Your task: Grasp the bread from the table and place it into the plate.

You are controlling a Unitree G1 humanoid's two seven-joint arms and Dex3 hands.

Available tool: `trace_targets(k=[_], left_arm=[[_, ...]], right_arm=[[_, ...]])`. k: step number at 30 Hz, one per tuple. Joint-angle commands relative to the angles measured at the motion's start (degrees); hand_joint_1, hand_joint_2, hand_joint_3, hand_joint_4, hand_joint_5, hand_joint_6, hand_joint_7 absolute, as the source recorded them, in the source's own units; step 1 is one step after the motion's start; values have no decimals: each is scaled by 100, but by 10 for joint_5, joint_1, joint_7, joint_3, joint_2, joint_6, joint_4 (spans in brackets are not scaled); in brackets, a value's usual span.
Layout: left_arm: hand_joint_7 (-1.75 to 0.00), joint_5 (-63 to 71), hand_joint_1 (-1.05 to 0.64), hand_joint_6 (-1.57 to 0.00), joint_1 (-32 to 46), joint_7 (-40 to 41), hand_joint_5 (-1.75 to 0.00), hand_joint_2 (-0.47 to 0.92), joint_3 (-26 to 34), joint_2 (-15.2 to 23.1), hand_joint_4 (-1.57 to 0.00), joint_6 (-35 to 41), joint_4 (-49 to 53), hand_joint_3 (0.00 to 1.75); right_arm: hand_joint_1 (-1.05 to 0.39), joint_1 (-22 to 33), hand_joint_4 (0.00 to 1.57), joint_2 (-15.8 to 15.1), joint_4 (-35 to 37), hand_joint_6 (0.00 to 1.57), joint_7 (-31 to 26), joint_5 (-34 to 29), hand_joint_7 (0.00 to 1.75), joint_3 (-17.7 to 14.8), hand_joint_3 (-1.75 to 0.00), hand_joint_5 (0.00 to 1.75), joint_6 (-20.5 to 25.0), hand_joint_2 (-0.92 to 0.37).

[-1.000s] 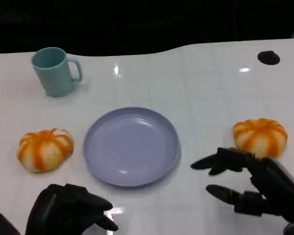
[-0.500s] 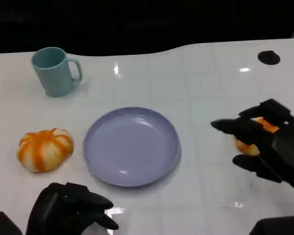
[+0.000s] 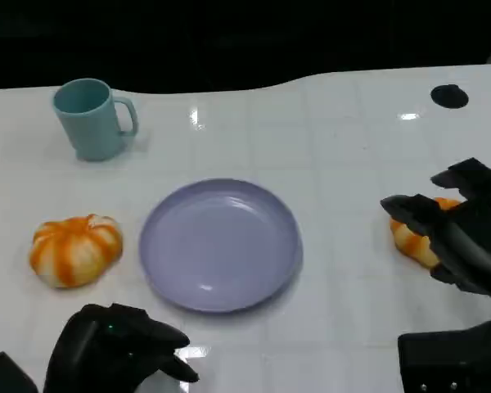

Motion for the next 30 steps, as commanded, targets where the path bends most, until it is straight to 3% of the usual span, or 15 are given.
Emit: trace_targets(k=[1, 7, 16, 30], left_arm=[[-11, 0, -105, -157, 1, 2, -34, 79, 3, 6, -157, 2, -1, 0], [-11, 5, -105, -157, 4, 5, -35, 80, 2, 6, -157, -3, -3, 0], [-11, 2, -105, -157, 6, 2, -35, 79, 3, 6, -157, -1, -6, 0], [-11, 5, -105, -157, 11, 6, -35, 80, 3, 6, -157, -1, -13, 0]], right_arm=[[-41, -29, 11, -13, 23, 40, 28, -12, 0, 17, 0, 46, 27, -78], [-39, -69, 22, -12, 114, 42, -23, -8, 0, 44, 0, 34, 34, -78], [-44, -130, 23, -9, 245, 39, -78, 5, 0, 84, -1, 27, 47, -80], [-46, -188, 19, 4, 399, 31, -100, 59, 0, 131, -1, 15, 69, -82]])
